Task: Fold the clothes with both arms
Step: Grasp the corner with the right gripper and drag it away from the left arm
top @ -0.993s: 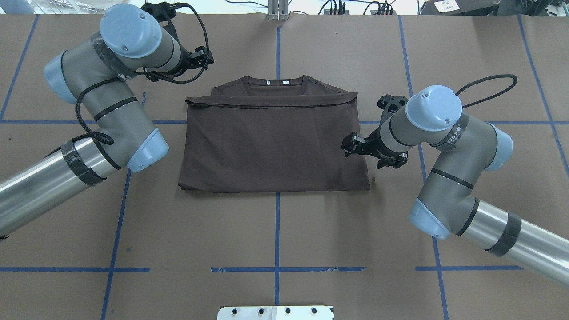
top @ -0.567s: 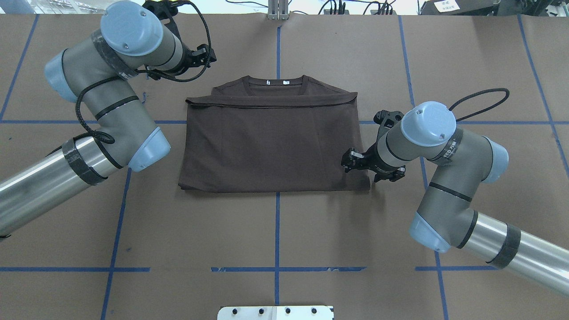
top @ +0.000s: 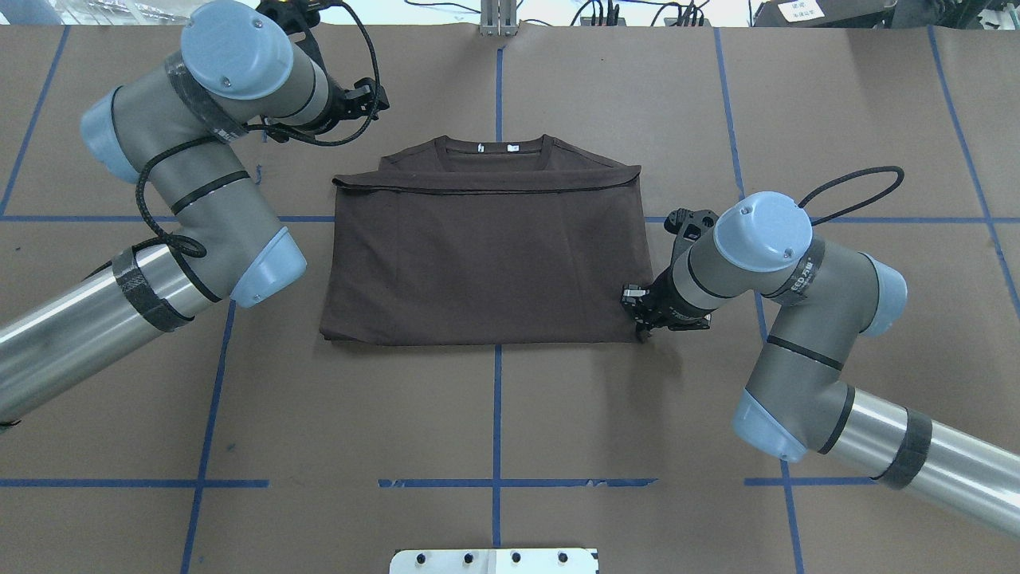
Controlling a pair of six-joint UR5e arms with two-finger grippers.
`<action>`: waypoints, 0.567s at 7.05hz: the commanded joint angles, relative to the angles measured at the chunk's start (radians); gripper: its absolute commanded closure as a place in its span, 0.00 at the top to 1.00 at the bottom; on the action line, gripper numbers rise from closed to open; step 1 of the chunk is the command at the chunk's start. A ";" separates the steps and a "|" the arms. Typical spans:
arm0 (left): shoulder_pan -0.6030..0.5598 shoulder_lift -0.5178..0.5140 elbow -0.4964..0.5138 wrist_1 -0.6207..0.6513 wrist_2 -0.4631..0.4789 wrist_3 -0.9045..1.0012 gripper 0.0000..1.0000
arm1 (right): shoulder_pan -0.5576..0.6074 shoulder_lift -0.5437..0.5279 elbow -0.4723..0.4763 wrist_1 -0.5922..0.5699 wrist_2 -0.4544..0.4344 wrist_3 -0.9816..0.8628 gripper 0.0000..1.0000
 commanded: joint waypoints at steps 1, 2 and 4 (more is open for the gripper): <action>0.000 -0.003 -0.014 0.000 0.000 -0.001 1.00 | 0.000 -0.058 0.067 0.000 0.013 0.000 0.00; 0.000 -0.007 -0.016 0.000 0.000 -0.011 1.00 | -0.033 -0.166 0.184 0.000 0.009 0.009 0.00; 0.002 -0.013 -0.020 -0.001 0.000 -0.043 1.00 | -0.183 -0.374 0.400 0.003 0.006 0.019 0.00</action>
